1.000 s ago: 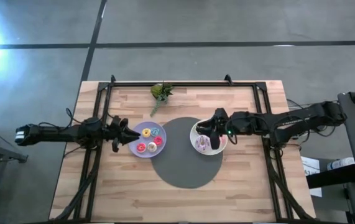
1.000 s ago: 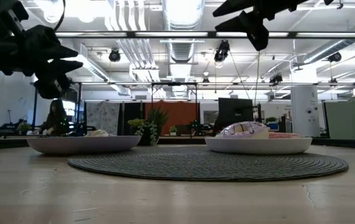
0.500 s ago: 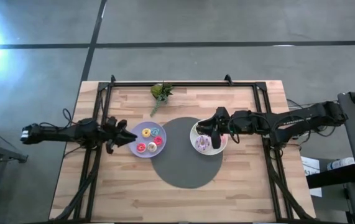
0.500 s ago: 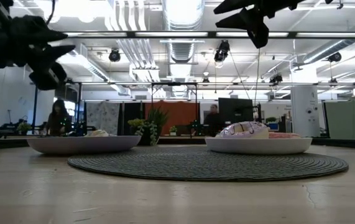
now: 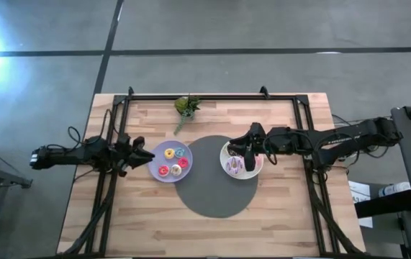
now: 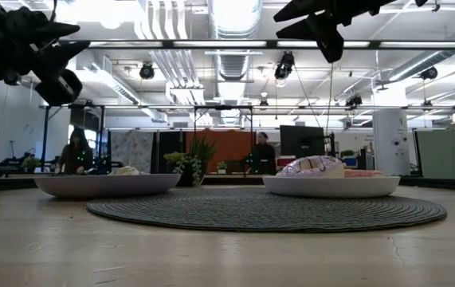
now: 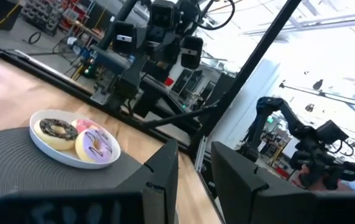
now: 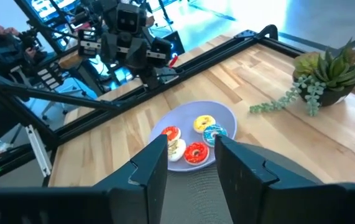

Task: Pick & Place donuts
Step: Return to Home Position

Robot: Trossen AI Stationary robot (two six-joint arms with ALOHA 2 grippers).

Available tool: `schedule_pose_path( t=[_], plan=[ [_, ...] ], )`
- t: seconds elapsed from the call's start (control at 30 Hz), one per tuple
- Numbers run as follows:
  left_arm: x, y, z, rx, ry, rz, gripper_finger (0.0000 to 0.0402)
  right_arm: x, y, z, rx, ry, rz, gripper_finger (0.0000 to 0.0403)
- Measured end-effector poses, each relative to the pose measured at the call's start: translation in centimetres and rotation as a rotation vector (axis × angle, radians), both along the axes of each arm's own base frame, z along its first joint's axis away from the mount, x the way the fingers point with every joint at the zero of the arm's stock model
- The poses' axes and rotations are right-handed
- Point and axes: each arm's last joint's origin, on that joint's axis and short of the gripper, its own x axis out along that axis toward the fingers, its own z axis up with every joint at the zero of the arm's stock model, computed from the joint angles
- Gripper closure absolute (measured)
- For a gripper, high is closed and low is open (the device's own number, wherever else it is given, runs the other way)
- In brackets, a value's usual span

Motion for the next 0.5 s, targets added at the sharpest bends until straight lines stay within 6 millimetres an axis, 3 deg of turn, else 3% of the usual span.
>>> schedule_pose_path(
  t=[0.5],
  plan=[
    [-0.03,0.00,-0.14,0.000,0.012,0.000,0.0330,0.01,-0.45,-0.14,-0.005,0.005,-0.019,0.0273]
  ],
)
